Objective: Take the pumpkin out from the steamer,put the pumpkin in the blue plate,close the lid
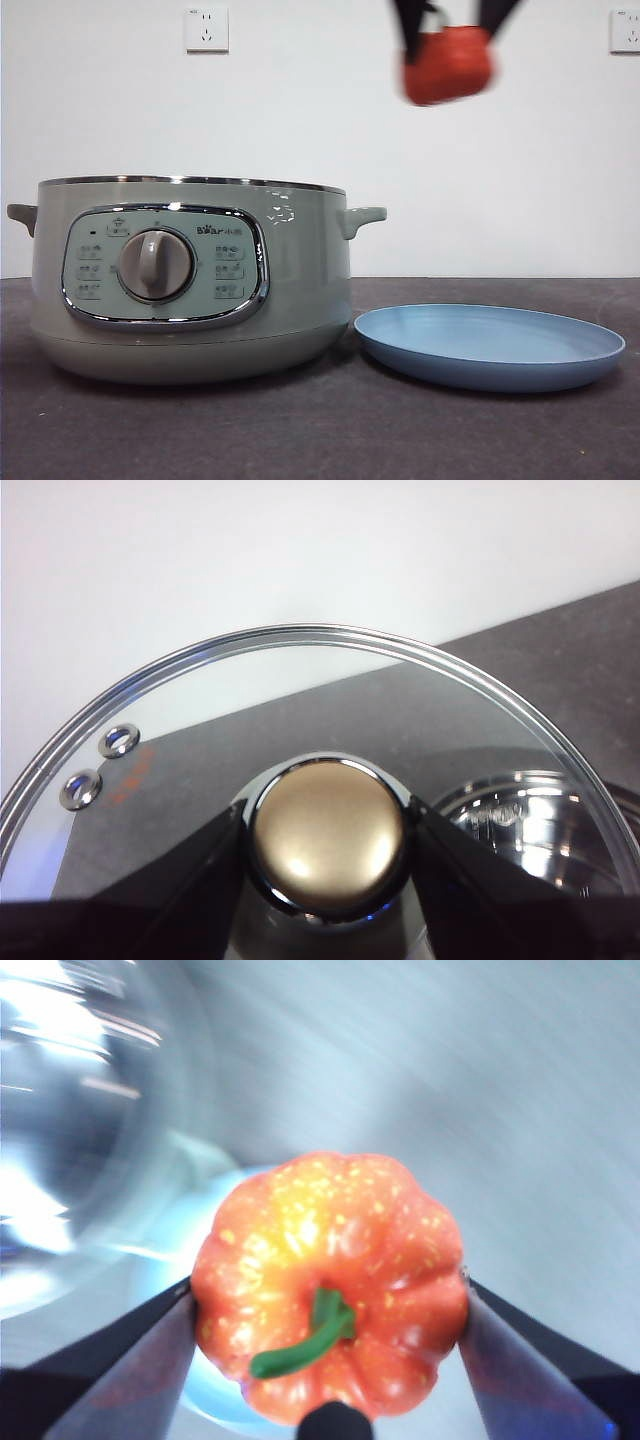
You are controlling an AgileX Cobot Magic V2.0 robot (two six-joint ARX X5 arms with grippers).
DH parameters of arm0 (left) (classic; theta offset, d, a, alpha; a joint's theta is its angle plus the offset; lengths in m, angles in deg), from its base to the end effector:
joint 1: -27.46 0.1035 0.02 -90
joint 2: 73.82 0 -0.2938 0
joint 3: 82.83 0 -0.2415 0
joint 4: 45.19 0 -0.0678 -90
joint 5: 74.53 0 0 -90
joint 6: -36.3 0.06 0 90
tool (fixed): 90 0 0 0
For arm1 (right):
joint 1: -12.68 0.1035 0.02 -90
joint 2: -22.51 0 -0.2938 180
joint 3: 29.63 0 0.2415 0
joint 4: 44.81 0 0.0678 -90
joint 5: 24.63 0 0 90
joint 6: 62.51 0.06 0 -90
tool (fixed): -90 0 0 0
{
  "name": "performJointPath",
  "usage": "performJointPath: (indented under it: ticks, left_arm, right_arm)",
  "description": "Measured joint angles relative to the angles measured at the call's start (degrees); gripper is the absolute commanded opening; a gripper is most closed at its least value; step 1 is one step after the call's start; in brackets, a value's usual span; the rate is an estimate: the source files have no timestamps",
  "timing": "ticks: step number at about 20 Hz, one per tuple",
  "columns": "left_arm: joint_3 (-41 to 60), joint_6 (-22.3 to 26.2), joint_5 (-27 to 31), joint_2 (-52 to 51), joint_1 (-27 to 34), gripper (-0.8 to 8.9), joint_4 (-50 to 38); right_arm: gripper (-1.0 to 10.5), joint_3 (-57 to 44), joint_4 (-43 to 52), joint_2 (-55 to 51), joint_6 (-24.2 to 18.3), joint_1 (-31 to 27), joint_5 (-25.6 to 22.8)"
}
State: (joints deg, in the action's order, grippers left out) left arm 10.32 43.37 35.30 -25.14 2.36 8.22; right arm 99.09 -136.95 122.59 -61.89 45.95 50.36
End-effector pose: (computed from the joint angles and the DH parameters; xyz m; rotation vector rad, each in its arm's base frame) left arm 0.1316 -0.0392 0.4407 0.2244 0.2402 -0.1066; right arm 0.2924 0.1732 0.3960 -0.4452 1.0164 0.2797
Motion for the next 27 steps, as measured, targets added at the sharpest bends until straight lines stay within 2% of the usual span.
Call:
performJointPath:
  ticks: [3, 5, 7, 11, 13, 15, 16, 20, 25, 27]
  left_arm:
    - [0.0, 0.0, -1.8, 2.5, 0.0, -0.08, -1.5]
    - [0.0, 0.0, -3.7, 4.5, 0.0, -0.08, -1.9]
    - [0.0, 0.0, -5.4, 6.6, 0.0, -0.08, -2.7]
    - [0.0, 0.0, -9.2, 9.5, 0.0, -0.08, -4.6]
    - [0.0, 0.0, -10.8, 10.3, 0.0, -0.08, -4.9]
    - [0.0, 0.0, -11.4, 10.7, 0.0, -0.08, -4.9]
    - [0.0, 0.0, -11.4, 10.8, 0.0, -0.08, -4.9]
    - [0.0, 0.0, -11.4, 10.8, 0.0, -0.08, -5.5]
    - [0.0, 0.0, -11.4, 10.8, 0.0, -0.08, -5.7]
    - [0.0, 0.0, -11.4, 10.8, 0.0, -0.08, -5.7]
  right_arm:
    - [-0.2, -4.0, 0.0, -4.1, 3.6, -4.0, -4.4]
    - [-0.2, -9.5, 0.9, -9.0, 4.8, -4.9, -4.9]
    - [-0.2, -16.9, 5.9, -14.3, 5.4, -5.2, -4.9]
    - [-0.2, -35.3, 18.3, -24.3, 6.2, -5.1, -4.2]
    - [-0.2, -44.2, 25.8, -27.5, 6.4, -5.1, 0.3]
    - [-0.2, -50.6, 32.4, -27.2, 6.5, -5.3, 6.6]
    - [-0.1, -52.8, 34.9, -26.1, 6.5, -5.5, 8.3]
    - [0.1, -54.8, 40.8, -19.6, 6.4, -5.5, 10.6]
    - [0.2, -54.8, 42.6, -11.1, 5.8, -5.5, 12.6]
    - [2.0, -54.8, 43.1, -9.4, 5.8, -5.5, 13.5]
